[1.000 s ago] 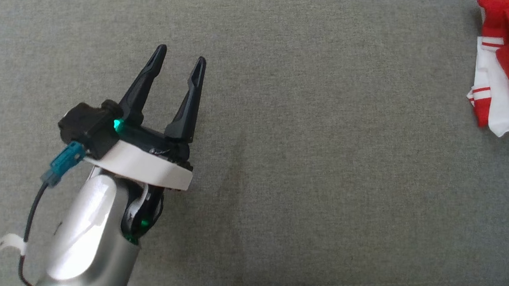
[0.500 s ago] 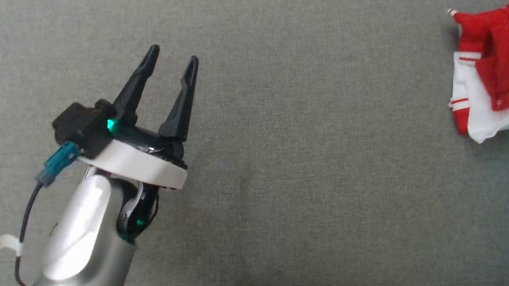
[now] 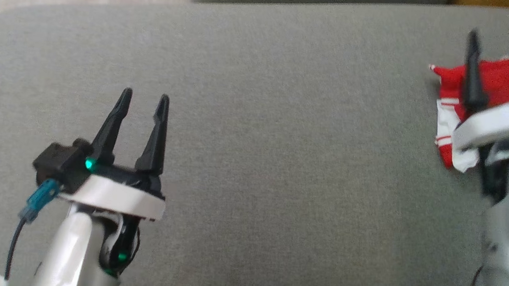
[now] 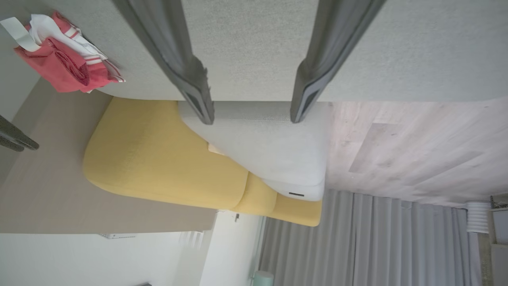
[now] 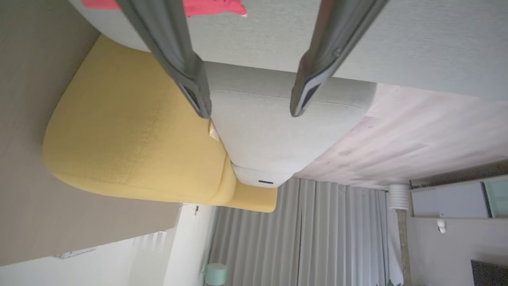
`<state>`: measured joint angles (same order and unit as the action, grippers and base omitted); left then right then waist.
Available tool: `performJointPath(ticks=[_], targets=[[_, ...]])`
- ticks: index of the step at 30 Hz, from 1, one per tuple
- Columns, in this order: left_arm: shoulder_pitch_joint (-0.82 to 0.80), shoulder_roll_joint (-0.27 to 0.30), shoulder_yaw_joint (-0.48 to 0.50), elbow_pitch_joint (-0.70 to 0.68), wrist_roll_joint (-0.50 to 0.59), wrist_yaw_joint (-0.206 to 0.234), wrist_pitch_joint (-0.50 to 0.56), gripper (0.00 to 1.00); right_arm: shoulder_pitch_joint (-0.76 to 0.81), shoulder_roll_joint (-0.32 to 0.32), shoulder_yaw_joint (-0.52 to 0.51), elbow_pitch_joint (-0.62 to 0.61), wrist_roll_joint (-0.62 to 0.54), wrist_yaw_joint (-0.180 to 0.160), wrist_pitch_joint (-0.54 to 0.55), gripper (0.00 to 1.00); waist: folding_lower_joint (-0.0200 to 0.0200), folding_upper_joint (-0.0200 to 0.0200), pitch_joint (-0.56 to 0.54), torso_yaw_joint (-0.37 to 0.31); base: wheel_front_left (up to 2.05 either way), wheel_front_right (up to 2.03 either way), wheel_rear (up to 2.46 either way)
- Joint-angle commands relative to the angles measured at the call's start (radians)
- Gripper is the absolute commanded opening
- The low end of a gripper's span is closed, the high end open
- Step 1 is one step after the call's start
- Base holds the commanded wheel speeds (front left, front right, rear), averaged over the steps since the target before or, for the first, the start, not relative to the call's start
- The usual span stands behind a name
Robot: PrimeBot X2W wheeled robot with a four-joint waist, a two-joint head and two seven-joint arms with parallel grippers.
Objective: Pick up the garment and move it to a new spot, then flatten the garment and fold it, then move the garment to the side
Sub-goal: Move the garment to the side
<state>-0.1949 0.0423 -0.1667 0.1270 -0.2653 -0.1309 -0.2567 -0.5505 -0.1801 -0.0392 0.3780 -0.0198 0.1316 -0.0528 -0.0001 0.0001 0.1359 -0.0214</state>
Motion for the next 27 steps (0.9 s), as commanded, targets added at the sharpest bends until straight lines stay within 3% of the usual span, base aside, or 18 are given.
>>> performJointPath(ticks=[1, 10, 17, 27], targets=[[-0.01, 0.009, 0.046, -0.04, 0.008, 0.0, -0.005, 1.0, 0.023, 0.017, 0.01, -0.047, 0.021, -0.001, -0.029, 1.0, 0.0001, -0.0001, -0.041, 0.03, 0.0, 0.0, 0.0], [0.085, 0.008, 0.085, -0.046, -0.004, 0.005, -0.005, 1.0, 0.245, 0.123, -0.019, -0.079, 0.144, -0.001, -0.149, 1.0, 0.0001, -0.0001, -0.107, 0.064, 0.0, 0.0, 0.0], [0.136, 0.008, 0.078, -0.034, -0.026, 0.019, -0.005, 1.0, 0.347, 0.129, 0.032, -0.033, 0.264, -0.001, -0.195, 1.0, 0.0001, -0.0001, -0.119, 0.072, 0.0, 0.0, 0.0], [0.152, 0.008, 0.088, -0.035, -0.015, 0.058, -0.005, 1.0, 0.364, 0.13, 0.074, -0.012, 0.274, -0.001, -0.208, 1.0, 0.0001, -0.0001, -0.118, 0.074, 0.0, 0.0, 0.0]])
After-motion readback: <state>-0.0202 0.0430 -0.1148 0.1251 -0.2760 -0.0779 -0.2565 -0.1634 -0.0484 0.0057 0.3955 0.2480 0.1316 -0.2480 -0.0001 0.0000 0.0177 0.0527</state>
